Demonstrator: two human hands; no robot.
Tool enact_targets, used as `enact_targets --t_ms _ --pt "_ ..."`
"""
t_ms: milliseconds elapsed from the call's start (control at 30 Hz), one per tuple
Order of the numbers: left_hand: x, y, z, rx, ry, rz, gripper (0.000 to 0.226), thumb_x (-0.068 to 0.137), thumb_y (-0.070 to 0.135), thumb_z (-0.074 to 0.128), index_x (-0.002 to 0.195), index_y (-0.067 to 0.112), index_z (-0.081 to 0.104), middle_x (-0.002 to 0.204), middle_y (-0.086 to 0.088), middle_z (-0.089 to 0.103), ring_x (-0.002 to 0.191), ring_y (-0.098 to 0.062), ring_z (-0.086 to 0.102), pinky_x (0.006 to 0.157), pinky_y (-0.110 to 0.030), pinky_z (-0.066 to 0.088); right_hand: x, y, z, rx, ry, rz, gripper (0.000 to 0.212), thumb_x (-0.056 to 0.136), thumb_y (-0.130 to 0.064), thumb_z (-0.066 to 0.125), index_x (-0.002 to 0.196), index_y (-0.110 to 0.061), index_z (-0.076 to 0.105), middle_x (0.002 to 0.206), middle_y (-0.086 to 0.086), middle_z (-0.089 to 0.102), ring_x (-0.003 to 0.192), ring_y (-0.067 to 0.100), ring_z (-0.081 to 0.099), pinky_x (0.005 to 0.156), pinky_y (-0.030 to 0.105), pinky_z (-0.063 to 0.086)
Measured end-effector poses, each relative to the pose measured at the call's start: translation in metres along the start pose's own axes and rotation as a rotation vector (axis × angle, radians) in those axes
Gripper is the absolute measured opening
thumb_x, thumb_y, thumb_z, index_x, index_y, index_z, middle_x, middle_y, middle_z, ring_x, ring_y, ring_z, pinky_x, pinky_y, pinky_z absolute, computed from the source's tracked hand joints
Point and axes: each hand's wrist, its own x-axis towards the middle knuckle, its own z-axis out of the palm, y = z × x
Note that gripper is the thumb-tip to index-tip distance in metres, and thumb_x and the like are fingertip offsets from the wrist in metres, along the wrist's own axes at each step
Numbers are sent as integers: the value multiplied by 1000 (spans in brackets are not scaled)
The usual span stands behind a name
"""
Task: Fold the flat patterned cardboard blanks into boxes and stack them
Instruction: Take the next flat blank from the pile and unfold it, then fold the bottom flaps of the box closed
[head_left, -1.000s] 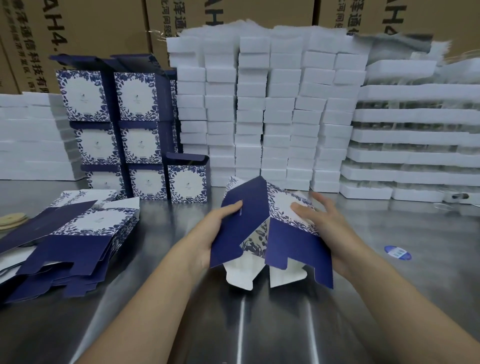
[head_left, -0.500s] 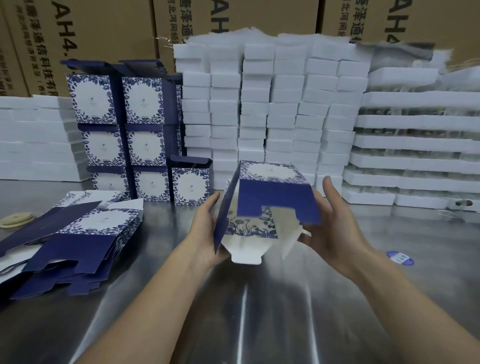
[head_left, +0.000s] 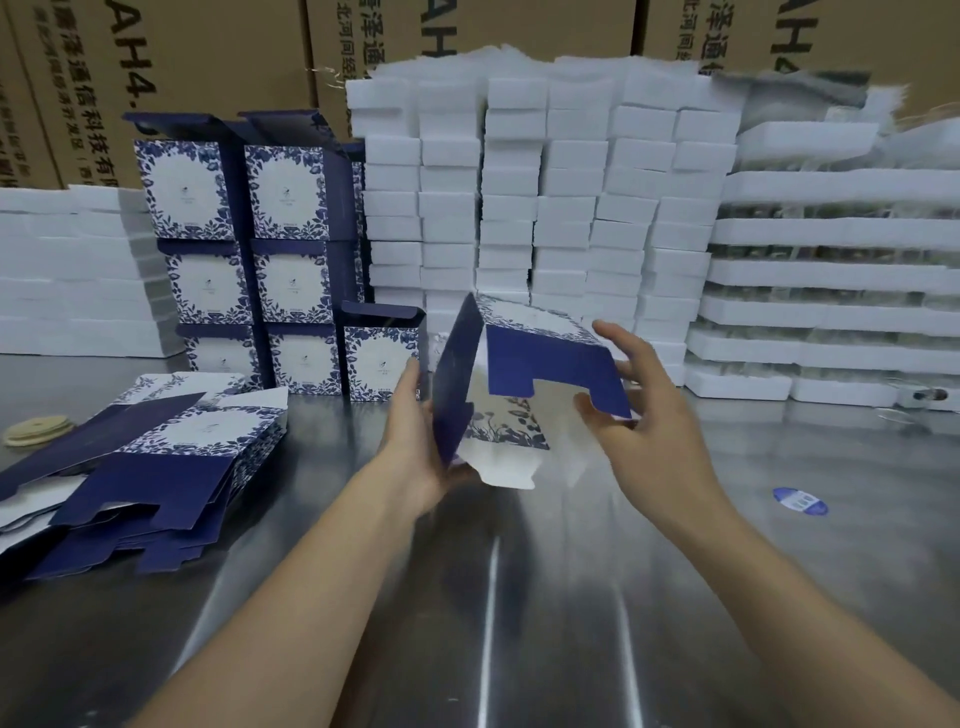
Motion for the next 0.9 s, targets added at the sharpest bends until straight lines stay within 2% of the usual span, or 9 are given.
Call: enact_targets --t_ms 167,267,400,533,667,733,800,833,900 --pt "-2 6 5 -133 -51 251 57 101 70 42 135 34 70 150 0 62 141 -32 55 111 -70 40 3 5 -3 -101 66 38 42 94 -26 77 132 -39 64 126 -17 62 102 -5 65 77 11 51" --pt "-4 2 7 -72 -99 178 42 97 59 60 133 41 72 156 -3 56 142 -40 52 97 -78 47 1 3 -1 -28 -22 117 48 93 -45 77 136 -36 59 129 -21 67 109 -6 66 88 23 54" --pt "-5 -6 5 -14 -120 164 43 95 51 71 126 23 78 131 -18 73 117 -38 73 95 -69 56 -5 1 1 -9 -135 154 82 90 -55 78 158 -47 32 150 -19 50 130 -2 54 108 33 47" --pt "1 -11 2 69 -25 189 46 96 40 72 141 30 65 112 -8 79 103 -31 78 89 -62 61 -4 -2 0 144 -218 171 94 92 -52 77 157 -66 10 148 -20 46 120 -3 63 98 21 47" --pt "1 -9 2 -11 0 221 30 91 48 70 106 22 76 98 -9 73 80 -23 77 68 -47 64 -1 -9 -1 225 -161 184 71 90 -71 60 151 -70 24 142 -15 56 105 8 74 96 38 56" --pt "3 0 0 -193 -48 325 22 93 33 64 111 30 76 109 -9 77 91 -23 79 69 -45 63 2 -13 -1 296 -113 181 52 90 -79 43 141 -71 42 136 -11 62 101 15 76 91 41 60" --pt "4 6 -2 -160 -63 416 57 91 4 49 122 45 73 139 -9 70 125 -24 69 80 -47 64 4 -13 -1 280 -45 160 41 98 -74 32 134 -69 52 133 -13 64 104 11 72 91 38 58" --pt "5 5 -2 -65 -60 437 73 85 -7 43 124 49 70 149 -9 61 129 -20 64 84 -47 64 5 -10 -1 236 -19 148 35 104 -65 34 133 -67 54 133 -16 62 107 7 69 93 36 56" --pt "5 -3 0 138 -81 444 94 73 -20 37 136 44 64 145 -10 60 111 -17 65 92 -48 62 4 -3 0 162 -26 139 35 110 -36 48 134 -60 57 138 -19 56 114 3 62 96 28 50"
